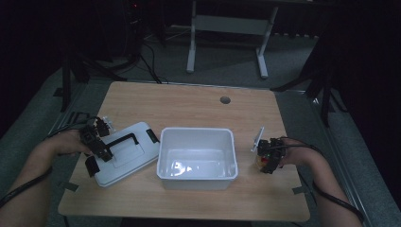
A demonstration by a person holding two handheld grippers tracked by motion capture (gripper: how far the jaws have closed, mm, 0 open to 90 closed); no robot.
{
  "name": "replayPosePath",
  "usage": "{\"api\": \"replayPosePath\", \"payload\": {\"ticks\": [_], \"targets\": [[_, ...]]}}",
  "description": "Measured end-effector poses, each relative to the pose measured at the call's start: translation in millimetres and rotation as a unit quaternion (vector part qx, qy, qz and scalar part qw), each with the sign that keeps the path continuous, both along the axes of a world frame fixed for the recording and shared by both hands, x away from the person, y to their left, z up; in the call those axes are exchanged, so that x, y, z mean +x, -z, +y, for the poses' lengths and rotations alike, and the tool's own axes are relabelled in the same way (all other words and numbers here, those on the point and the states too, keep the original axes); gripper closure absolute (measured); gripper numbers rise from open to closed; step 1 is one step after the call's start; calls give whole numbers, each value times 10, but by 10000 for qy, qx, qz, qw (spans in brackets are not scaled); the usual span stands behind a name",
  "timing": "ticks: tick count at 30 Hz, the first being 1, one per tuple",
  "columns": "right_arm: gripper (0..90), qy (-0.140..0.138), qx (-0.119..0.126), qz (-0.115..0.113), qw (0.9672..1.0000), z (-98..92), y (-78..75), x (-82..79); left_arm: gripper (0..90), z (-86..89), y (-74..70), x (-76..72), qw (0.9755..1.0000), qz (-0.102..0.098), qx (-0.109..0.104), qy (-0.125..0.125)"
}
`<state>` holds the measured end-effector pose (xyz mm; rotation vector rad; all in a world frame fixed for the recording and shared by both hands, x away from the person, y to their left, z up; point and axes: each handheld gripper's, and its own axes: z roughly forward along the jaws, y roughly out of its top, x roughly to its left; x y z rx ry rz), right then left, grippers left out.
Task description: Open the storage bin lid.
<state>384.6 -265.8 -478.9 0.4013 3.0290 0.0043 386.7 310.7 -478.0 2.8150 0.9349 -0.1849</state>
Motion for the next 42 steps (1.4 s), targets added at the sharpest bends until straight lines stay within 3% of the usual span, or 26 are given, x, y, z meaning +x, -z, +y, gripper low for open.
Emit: {"api": "replayPosePath", "payload": {"ticks": [8, 19, 42], "targets": [[202, -75, -75, -137, 9998, 99, -254, -119, 365, -1, -5, -6, 10000, 2, 27, 30], [203, 34, -109, -149, 9998, 229, -518, -216, 365, 2, -23, -17, 10000, -1, 16, 15], [203, -436, 126, -340, 9984, 720, -961, -306, 365, -26, -22, -10, 9999, -13, 78, 62]]}}
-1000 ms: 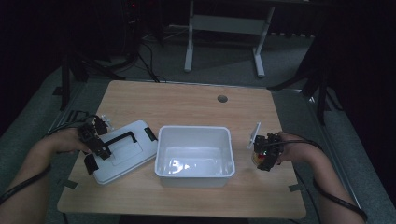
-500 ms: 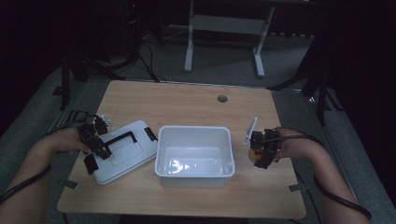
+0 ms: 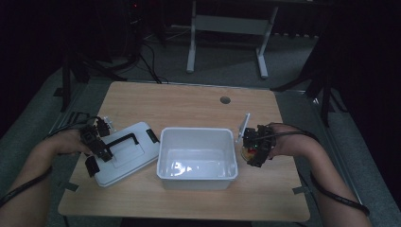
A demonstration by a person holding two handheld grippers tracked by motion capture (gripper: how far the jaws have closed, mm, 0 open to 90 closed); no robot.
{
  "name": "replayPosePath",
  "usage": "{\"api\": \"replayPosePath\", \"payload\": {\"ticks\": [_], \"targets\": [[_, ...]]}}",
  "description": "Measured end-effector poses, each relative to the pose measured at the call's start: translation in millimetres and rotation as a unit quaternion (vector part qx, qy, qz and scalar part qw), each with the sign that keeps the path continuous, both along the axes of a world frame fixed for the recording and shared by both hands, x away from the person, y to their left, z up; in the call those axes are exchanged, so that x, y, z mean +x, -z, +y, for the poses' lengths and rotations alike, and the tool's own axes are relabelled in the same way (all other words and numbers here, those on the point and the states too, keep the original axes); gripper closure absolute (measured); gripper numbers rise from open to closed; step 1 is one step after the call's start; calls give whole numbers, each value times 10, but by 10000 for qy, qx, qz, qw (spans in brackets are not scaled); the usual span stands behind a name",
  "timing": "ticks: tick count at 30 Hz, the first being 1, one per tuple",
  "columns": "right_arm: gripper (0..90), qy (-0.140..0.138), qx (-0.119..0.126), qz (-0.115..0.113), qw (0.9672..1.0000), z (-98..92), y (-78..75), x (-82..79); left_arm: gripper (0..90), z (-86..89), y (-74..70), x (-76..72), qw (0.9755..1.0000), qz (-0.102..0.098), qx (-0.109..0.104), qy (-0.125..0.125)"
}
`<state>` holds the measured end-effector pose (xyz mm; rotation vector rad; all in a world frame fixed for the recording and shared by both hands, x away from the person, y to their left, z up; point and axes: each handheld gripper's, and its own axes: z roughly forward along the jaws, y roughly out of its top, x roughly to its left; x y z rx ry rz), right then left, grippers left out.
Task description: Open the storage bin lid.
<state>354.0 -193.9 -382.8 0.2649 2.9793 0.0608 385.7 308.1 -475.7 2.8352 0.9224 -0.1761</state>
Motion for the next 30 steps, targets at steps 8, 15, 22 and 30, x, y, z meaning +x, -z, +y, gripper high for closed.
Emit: {"api": "replayPosePath", "payload": {"ticks": [8, 15, 22, 30], "targets": [[203, -199, 86, -8, 9998, 203, -56, -10, 365, 19, -9, -12, 10000, -18, -15, -6], [202, -265, 186, -30, 9995, 387, -72, 8, 365, 16, -18, -16, 10000, -34, -6, 20], [203, -508, 148, 24, 9986, 600, 6, -1, 365, 14, -14, -13, 10000, -25, -18, 29], [202, -618, 127, 117, 9979, 769, 175, 22, 365, 29, -13, -15, 10000, -16, -16, 21]]}}
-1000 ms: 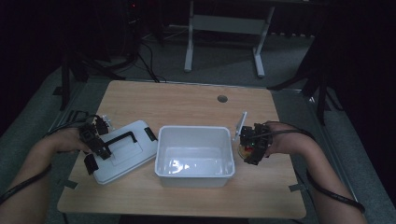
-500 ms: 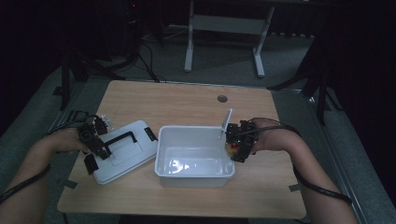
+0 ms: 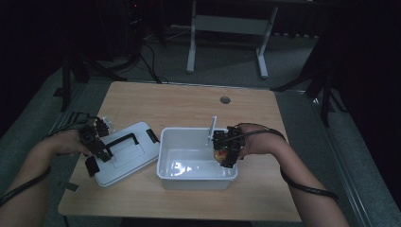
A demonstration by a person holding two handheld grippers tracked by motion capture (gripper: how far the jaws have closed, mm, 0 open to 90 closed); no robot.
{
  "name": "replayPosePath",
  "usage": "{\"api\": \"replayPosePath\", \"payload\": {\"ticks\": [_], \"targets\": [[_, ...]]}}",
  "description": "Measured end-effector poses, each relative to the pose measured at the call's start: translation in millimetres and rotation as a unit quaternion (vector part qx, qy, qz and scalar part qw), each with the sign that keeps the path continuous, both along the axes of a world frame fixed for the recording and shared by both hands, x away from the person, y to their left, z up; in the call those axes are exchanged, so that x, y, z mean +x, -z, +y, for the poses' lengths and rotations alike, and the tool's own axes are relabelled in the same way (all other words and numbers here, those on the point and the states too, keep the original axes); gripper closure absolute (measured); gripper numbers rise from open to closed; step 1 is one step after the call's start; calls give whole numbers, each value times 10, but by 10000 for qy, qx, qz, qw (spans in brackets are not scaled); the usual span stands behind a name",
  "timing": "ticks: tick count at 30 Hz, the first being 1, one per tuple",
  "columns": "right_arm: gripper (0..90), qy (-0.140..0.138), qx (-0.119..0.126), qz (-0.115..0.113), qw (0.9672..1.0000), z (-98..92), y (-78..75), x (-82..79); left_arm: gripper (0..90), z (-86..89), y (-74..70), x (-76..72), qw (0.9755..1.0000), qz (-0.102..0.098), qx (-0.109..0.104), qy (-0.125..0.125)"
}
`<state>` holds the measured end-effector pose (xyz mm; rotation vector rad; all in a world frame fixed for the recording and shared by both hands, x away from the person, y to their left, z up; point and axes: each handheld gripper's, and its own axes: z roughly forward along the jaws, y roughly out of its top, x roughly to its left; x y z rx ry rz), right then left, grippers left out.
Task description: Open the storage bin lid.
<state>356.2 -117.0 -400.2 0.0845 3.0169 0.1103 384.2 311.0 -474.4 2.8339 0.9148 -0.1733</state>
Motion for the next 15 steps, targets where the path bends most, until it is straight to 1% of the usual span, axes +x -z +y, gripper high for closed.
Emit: {"api": "replayPosePath", "payload": {"ticks": [5, 11, 15], "targets": [[203, -49, 34, 28, 10000, 85, 76, 20, 365, -3, 11, 0, 10000, 5, -17, -4], [203, -142, -3, 75, 9999, 189, 190, 45, 365, 1, 32, 4, 10000, 22, -10, 9], [203, -155, -84, 111, 9998, 231, 296, 86, 364, 9, 35, 0, 10000, 18, -13, -6]]}}
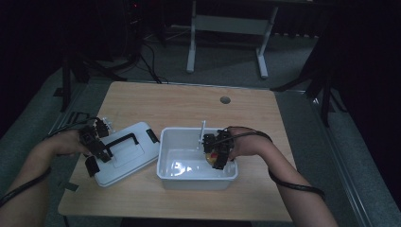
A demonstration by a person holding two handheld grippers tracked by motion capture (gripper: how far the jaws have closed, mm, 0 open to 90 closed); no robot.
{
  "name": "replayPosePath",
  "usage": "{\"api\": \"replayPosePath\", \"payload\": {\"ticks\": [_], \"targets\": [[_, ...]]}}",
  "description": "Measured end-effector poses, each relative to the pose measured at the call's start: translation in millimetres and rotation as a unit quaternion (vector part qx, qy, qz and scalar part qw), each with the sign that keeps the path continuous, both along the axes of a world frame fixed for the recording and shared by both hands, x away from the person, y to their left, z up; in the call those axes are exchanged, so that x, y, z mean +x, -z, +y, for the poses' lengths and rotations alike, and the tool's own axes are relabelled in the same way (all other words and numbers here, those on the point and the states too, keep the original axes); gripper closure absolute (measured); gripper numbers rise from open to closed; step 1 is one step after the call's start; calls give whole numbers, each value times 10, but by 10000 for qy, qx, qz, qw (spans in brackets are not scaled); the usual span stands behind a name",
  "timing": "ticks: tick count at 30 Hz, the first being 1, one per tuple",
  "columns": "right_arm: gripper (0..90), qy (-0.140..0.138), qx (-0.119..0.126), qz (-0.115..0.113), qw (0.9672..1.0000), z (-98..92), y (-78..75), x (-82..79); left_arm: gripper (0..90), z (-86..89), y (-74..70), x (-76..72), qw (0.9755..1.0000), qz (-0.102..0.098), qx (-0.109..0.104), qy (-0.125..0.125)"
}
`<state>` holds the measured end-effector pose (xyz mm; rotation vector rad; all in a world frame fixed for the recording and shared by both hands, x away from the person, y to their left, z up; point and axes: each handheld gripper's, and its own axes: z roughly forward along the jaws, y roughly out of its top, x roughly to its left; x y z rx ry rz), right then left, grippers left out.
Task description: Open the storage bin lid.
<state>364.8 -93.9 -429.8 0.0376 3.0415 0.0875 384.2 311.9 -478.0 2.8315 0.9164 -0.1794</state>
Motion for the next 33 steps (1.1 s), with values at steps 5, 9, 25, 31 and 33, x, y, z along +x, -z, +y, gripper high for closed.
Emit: {"api": "replayPosePath", "payload": {"ticks": [5, 9, 25, 31, 33], "targets": [[203, 78, -59, 106, 9999, 25, 107, 66, 365, 16, 3, -6, 10000, -2, -19, -20], [203, 101, -161, 104, 9998, 41, 193, 94, 365, 22, 14, -9, 10000, 10, -10, -21], [203, 161, -648, 120, 9977, 122, 477, 138, 365, 3, 26, 6, 10000, 9, -7, 6], [202, 87, -835, 134, 9964, 142, 525, 116, 365, 1, 25, 2, 10000, 9, -16, 1], [201, 80, -894, 125, 9959, 148, 537, 110, 364, -1, 31, 3, 10000, 16, -12, 14]]}}
